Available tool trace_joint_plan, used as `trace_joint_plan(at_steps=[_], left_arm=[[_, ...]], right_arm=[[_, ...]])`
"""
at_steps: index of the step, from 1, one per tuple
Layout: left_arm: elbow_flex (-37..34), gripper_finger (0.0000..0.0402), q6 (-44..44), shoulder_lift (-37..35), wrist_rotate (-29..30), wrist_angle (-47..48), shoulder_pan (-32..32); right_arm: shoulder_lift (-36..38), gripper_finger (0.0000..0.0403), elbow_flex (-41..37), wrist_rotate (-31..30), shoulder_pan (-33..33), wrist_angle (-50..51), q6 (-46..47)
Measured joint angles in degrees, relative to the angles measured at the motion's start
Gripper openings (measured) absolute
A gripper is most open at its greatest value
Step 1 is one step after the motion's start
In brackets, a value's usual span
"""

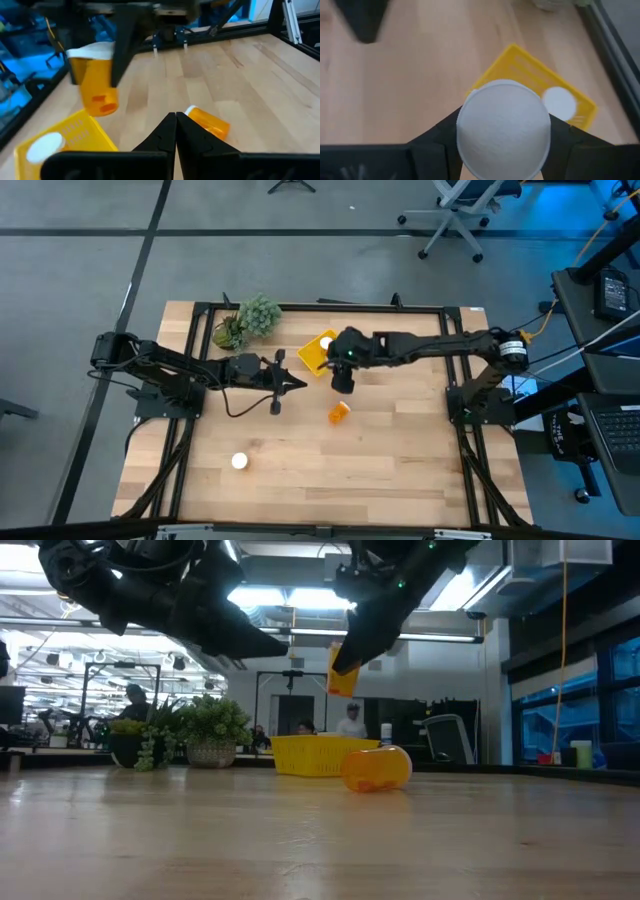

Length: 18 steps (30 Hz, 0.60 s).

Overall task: Pick and place pill bottles into a basket
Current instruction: Put the orange pill bottle into the yellow bin

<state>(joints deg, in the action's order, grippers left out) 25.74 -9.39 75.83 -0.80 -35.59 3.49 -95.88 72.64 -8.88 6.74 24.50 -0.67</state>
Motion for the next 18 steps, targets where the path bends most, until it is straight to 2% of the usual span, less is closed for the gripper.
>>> trace_joint_plan(at_steps=[15,18], left_arm=[[0.0,0.0009,-2.83,0.0,0.0,-0.29,0.0],[0.0,0.0005,-2.95,0.0,0.0,-0.29,0.02]], right_arm=[[-0.02,0.0184,0.0,0.08,5.52,-0.12,-0.97],[-0.02,0.0184,0.0,1.94,6.23,-0.12,0.36]])
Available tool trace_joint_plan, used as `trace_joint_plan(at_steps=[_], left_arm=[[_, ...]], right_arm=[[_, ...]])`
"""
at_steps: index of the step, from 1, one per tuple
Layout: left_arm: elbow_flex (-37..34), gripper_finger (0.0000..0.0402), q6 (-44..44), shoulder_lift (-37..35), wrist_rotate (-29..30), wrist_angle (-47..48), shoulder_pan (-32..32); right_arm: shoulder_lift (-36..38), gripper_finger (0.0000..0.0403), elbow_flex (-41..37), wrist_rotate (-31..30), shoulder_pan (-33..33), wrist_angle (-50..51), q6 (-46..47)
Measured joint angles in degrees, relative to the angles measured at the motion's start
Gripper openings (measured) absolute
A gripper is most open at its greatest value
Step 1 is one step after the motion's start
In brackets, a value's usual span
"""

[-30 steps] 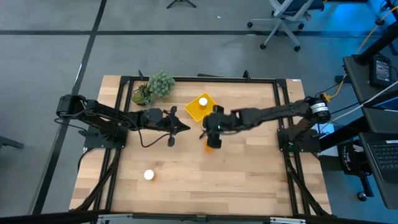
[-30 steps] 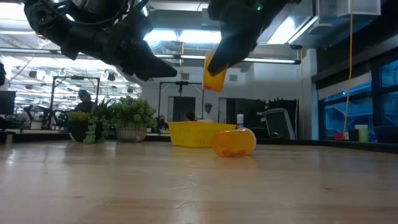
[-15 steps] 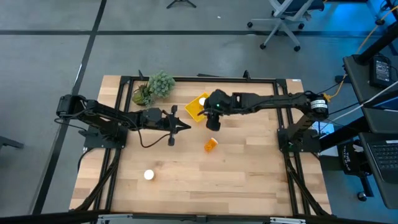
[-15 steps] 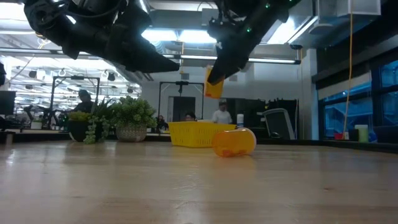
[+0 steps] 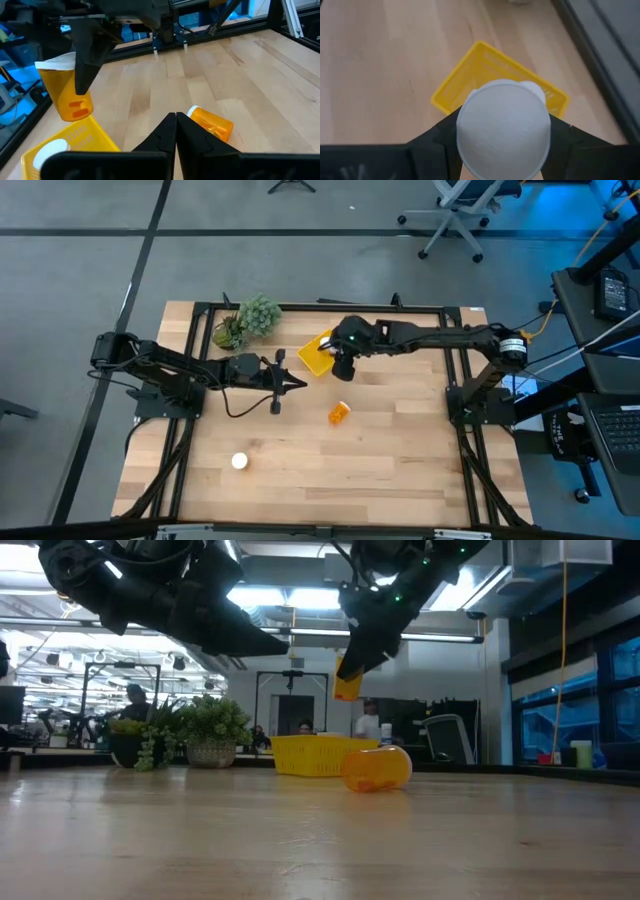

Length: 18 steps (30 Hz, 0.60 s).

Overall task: Pick and place pill bottles into a basket
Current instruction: Put the orange pill bottle into the yellow bin

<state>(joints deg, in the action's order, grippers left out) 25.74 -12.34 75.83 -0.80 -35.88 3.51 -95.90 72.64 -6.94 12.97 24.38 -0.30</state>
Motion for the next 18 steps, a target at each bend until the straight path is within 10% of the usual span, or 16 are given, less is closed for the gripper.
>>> trace_joint_plan(at_steps=[18], left_arm=[[0.0,0.0002,-0.02,0.0,3.75,0.02,0.0]], right_arm=[[-3.81,0.0184,0.0,1.64,2.24,-0.6,1.48]])
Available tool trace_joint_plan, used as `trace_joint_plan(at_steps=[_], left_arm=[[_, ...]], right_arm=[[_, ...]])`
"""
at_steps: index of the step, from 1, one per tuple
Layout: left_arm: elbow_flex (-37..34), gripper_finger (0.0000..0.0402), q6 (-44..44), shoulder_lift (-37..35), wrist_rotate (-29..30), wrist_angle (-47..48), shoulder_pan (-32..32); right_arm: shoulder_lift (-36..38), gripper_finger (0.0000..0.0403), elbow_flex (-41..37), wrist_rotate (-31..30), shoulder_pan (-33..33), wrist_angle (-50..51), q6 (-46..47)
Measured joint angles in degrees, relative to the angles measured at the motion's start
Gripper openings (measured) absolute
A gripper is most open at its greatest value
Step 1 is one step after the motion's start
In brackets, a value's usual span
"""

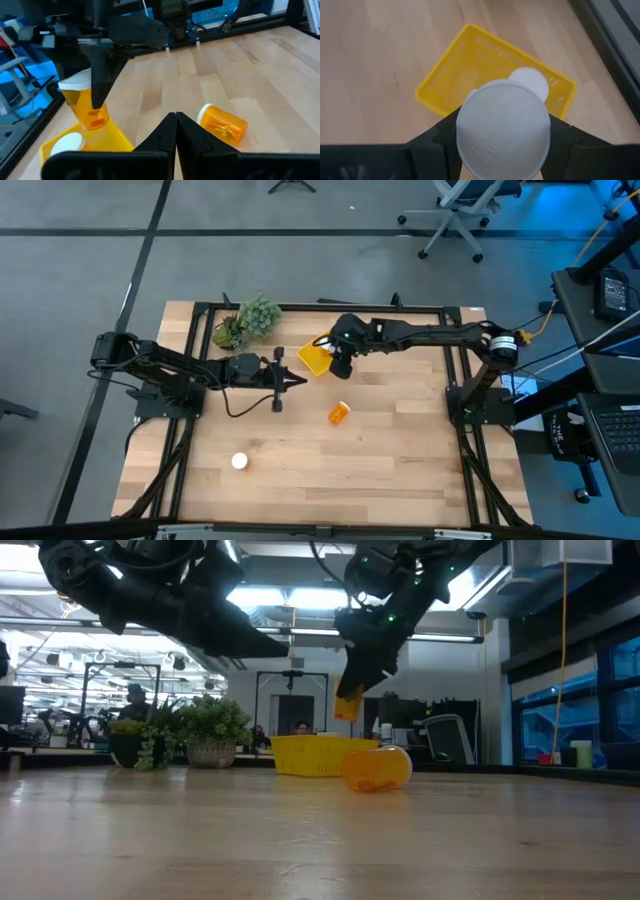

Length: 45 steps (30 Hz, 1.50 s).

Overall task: Pick and place pill bottles into a basket
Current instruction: Put the orange pill bottle into the yellow bin

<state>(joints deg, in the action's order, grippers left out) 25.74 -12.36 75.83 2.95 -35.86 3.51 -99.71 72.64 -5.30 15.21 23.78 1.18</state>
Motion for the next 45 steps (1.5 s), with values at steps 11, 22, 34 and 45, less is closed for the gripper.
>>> trace_joint_plan(at_steps=[11,22,34,45], left_arm=[[0.0,0.0009,-0.85,0.0,0.51,0.02,-0.02],[0.0,0.0006,-0.87,0.0,0.64,0.02,0.0],[0.01,0.0002,-0.87,0.0,0.7,0.0,0.0],[0.02,0.0008,-0.89,0.0,1.12,0.04,-0.01]], right_arm=[[-3.51,0.0184,0.0,-0.04,1.14,-1.71,-0.01],[-4.14,0.0184,0.0,-0.02,1.89,-1.8,0.08],[-8.13,0.0184,-0.04,0.6,1.87,-2.64,0.91],[-8.73,0.0184,-0.07,0.55,1.89,-3.06,0.02]])
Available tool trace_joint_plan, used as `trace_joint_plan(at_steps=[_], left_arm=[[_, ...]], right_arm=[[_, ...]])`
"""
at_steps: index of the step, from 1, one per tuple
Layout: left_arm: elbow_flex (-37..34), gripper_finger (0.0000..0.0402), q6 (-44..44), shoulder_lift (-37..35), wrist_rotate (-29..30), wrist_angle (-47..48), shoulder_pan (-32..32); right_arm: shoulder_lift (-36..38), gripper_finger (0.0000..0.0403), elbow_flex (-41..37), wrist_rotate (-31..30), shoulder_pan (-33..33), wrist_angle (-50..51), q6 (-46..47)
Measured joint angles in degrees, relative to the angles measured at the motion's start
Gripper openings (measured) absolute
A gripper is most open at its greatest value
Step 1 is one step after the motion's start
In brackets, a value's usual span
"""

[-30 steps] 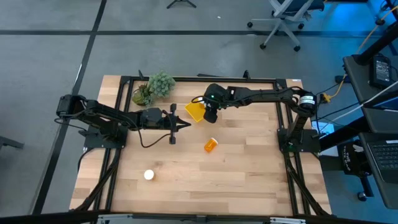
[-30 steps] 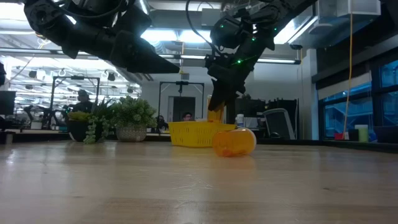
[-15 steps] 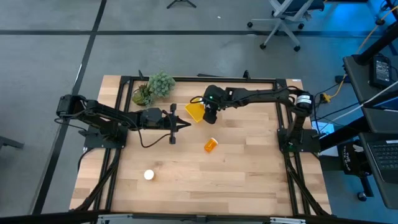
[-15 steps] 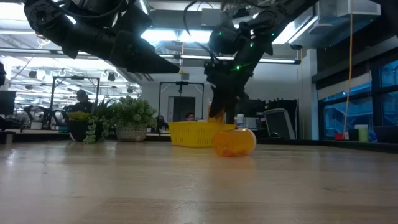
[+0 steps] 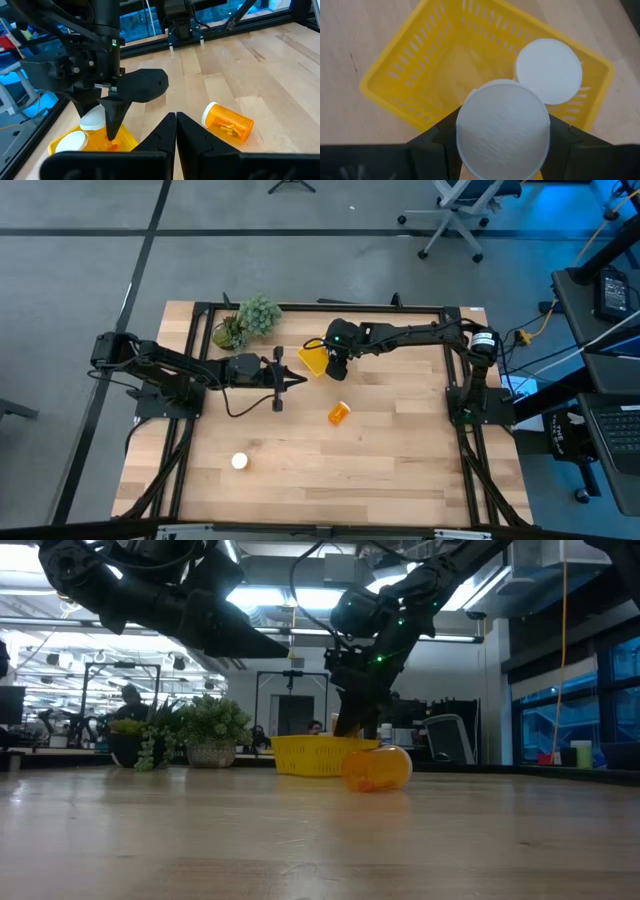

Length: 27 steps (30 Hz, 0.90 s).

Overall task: Pick and place pill bottles into a basket
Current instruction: Put the orange pill bottle into the yellow bin

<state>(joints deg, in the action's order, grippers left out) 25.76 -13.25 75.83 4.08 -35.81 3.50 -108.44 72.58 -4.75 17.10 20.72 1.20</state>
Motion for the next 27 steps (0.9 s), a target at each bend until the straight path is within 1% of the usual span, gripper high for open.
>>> trace_joint_plan(at_steps=[6,14,19,27], left_arm=[[0.0,0.0002,0.01,0.0,0.0,-0.02,-0.01],[0.0,0.0009,0.01,0.0,0.0,0.0,0.01],[0.0,0.0004,0.02,0.0,-0.02,0.01,-0.01],[0.0,0.0006,0.05,0.0,-0.02,0.04,0.01]], right_arm=[[0.0,0.0184,0.0,-0.04,0.0,0.03,-0.2],[-1.21,0.0184,0.02,-0.07,0.22,0.75,-0.06],[-2.19,0.0184,0.02,-0.08,0.77,-1.62,-0.33],[-2.25,0.0184,0.02,-0.04,1.14,-1.48,-0.62]])
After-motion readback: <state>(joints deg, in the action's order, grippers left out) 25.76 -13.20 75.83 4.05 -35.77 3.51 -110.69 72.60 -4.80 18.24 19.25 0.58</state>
